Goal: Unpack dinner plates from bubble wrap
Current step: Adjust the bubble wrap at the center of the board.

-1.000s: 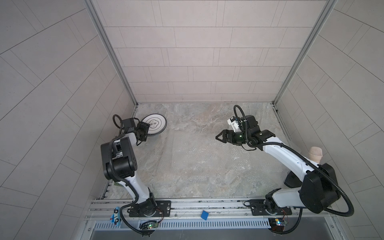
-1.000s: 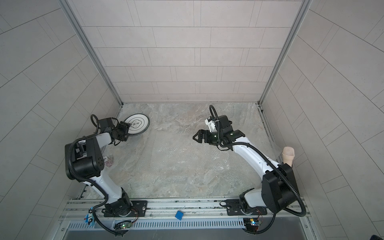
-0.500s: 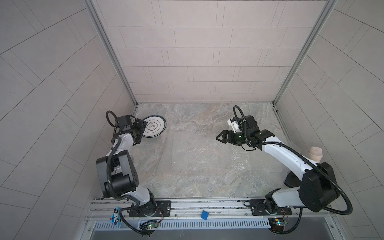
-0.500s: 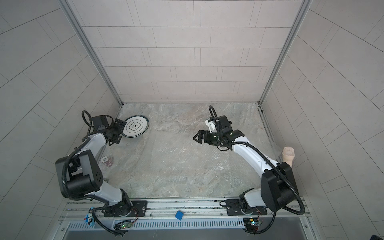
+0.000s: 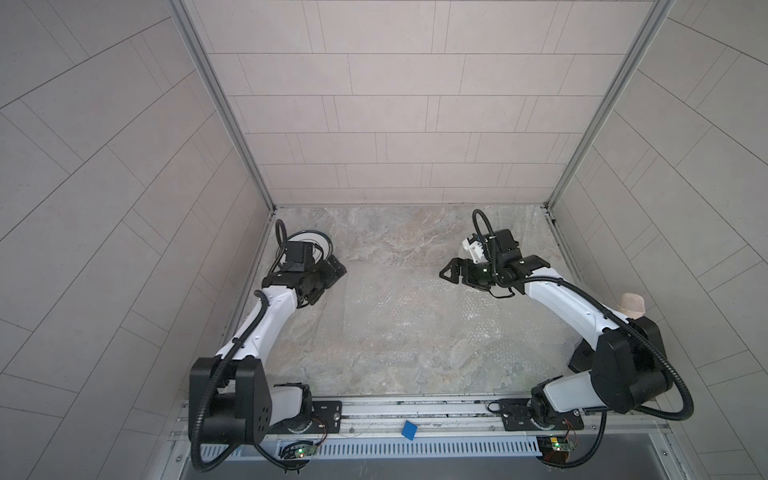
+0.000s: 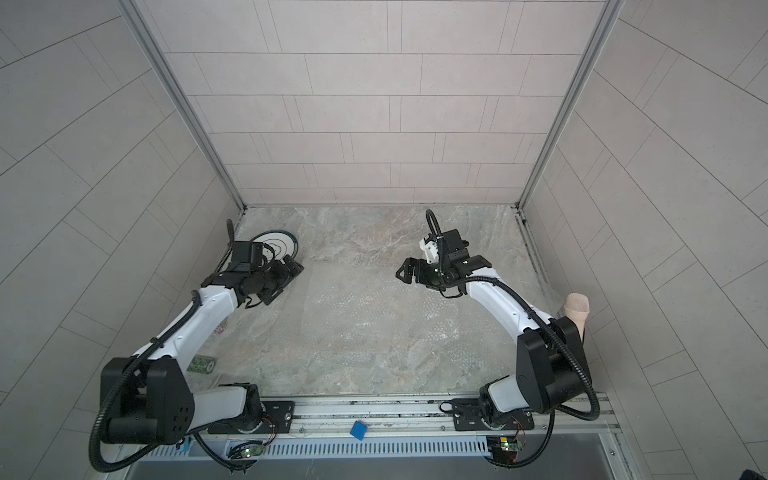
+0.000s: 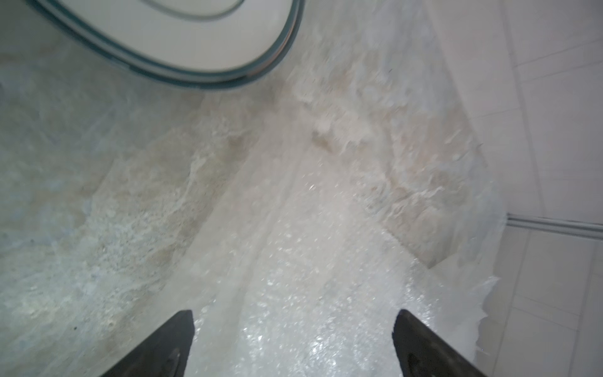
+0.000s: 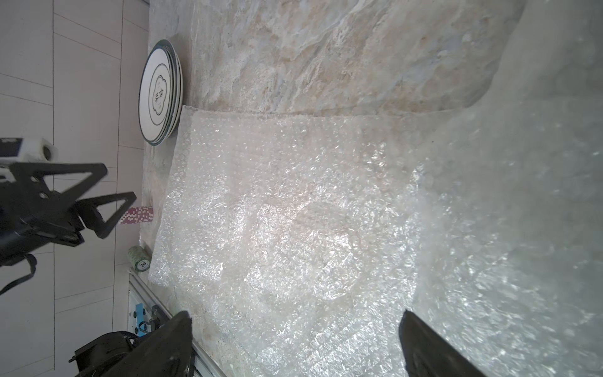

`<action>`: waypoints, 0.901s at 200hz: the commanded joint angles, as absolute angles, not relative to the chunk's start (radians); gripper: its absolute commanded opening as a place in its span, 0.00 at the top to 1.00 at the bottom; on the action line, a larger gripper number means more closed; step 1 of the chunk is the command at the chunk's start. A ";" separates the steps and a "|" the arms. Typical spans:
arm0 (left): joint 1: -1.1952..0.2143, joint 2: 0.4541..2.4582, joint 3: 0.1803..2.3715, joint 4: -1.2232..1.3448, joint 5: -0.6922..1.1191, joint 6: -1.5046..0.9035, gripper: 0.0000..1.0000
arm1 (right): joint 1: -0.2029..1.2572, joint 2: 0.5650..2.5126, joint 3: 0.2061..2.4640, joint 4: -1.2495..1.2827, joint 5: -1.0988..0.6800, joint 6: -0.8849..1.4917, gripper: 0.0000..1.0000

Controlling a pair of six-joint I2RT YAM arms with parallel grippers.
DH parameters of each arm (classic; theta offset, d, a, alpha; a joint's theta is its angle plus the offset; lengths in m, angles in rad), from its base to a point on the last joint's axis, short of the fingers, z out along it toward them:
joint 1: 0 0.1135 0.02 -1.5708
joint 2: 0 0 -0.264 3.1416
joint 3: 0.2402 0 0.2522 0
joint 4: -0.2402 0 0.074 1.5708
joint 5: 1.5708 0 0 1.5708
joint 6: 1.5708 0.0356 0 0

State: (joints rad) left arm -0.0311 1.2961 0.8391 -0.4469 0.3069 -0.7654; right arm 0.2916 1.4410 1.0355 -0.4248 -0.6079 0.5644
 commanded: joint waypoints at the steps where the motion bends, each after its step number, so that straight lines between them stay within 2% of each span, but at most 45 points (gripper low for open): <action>1: -0.041 1.355 0.800 -0.504 0.231 -0.738 0.00 | 0.285 1.451 1.047 -0.456 -0.605 0.542 0.00; 79: -0.231 1.552 0.829 -0.390 0.283 -0.719 0.04 | 0.210 1.430 0.979 -0.455 -0.584 0.541 0.00; 131: -0.388 1.691 0.896 -0.222 0.300 -0.870 0.05 | 0.132 1.433 0.973 -0.457 -0.568 0.546 0.00; 151: -0.385 1.709 0.888 -0.173 0.288 -0.935 0.06 | 0.115 1.446 0.974 -0.454 -0.568 0.549 0.00; 180: -0.317 1.616 0.837 -0.142 0.305 -0.938 0.04 | 0.116 1.456 0.974 -0.453 -0.561 0.547 0.00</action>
State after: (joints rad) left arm -0.3714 1.6650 0.8822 -0.1646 0.3008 -0.8944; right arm 0.1154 1.4513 0.9730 -0.4461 -0.5785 0.5533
